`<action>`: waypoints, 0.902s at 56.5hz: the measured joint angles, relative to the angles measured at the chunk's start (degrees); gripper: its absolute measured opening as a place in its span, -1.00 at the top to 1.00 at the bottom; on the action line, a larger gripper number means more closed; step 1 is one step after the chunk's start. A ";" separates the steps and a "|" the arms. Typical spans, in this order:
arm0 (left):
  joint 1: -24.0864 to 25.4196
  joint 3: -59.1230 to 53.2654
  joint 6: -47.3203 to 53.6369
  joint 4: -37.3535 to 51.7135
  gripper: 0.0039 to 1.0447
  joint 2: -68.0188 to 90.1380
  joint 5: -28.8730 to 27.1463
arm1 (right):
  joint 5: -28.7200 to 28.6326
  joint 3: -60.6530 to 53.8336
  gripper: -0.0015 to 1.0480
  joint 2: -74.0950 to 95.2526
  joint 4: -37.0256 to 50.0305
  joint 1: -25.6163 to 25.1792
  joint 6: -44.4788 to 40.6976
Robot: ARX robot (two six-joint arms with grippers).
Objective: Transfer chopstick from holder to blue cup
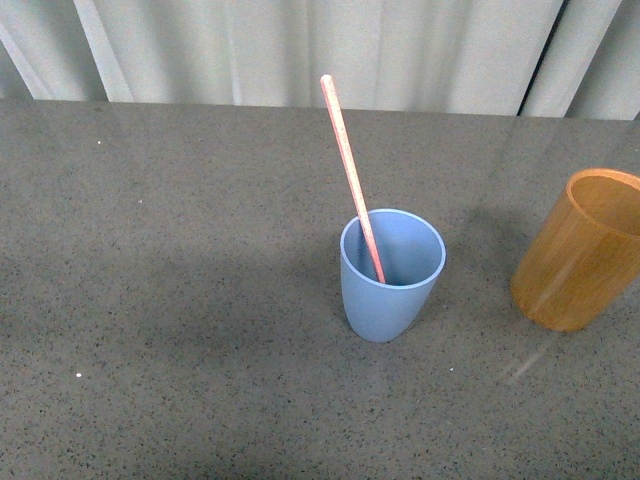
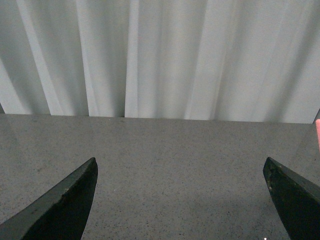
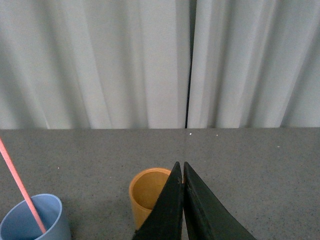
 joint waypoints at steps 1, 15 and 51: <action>0.00 0.00 0.00 0.00 -0.87 0.00 0.00 | -0.46 -0.04 0.98 -0.44 -0.28 -0.44 0.00; -0.02 0.00 0.00 0.00 -0.87 0.00 -0.07 | -9.42 -1.51 0.98 -5.86 -2.99 -10.10 0.04; 0.00 0.00 0.00 0.00 -0.87 0.00 0.00 | -9.86 -1.49 0.60 -16.63 -14.12 -10.36 0.00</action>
